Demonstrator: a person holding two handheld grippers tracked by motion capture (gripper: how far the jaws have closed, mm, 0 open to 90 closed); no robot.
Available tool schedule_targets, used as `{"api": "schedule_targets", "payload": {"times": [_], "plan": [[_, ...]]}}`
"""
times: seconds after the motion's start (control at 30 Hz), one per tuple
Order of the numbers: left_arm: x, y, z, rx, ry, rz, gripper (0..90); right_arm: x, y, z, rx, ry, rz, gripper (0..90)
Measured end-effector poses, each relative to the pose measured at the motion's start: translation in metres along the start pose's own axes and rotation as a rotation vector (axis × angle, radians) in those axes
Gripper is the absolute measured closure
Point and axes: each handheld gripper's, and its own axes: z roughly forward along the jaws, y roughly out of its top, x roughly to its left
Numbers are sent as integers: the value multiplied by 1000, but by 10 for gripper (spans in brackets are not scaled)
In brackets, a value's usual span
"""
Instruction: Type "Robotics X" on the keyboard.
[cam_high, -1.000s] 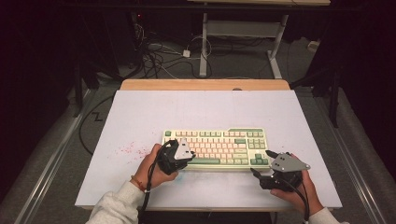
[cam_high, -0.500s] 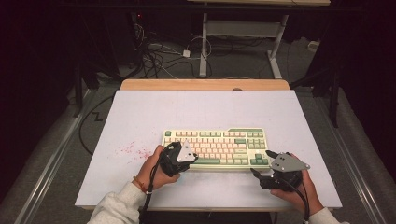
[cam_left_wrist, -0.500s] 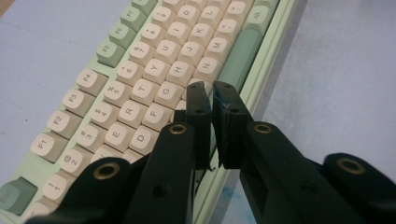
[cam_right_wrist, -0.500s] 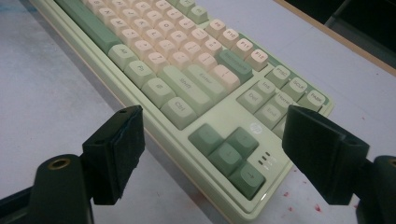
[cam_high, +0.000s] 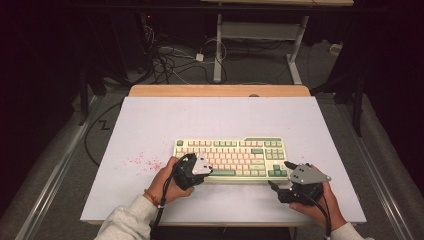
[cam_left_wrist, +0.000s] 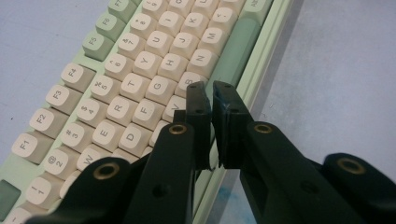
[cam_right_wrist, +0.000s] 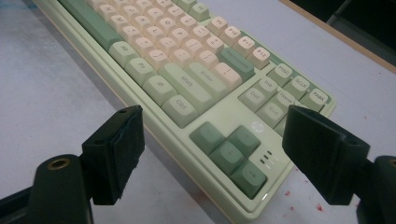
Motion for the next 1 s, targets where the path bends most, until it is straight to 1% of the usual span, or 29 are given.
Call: {"api": "schedule_targets", "payload": {"times": [0.33, 0.57, 0.67, 0.77, 0.83, 0.9, 1.0], "plan": [[3, -2, 3, 13, 7, -4, 828, 0, 0, 0, 1, -3, 1, 211], [5, -3, 1, 3, 17, -15, 829, 0, 0, 0, 1, -4, -1, 211], [5, -3, 3, 11, 17, -12, 829, 0, 0, 0, 1, -2, -3, 211], [5, -5, 9, 39, 20, -4, 829, 0, 0, 0, 3, -3, -3, 211], [5, -7, 11, 32, 13, -16, 844, 0, 0, 0, 4, -2, -3, 211], [5, -5, 8, 34, 26, -5, 831, 0, 0, 0, 4, -2, -5, 211], [5, -3, 3, 14, 30, -6, 827, 0, 0, 0, 4, -3, -3, 210]]}}
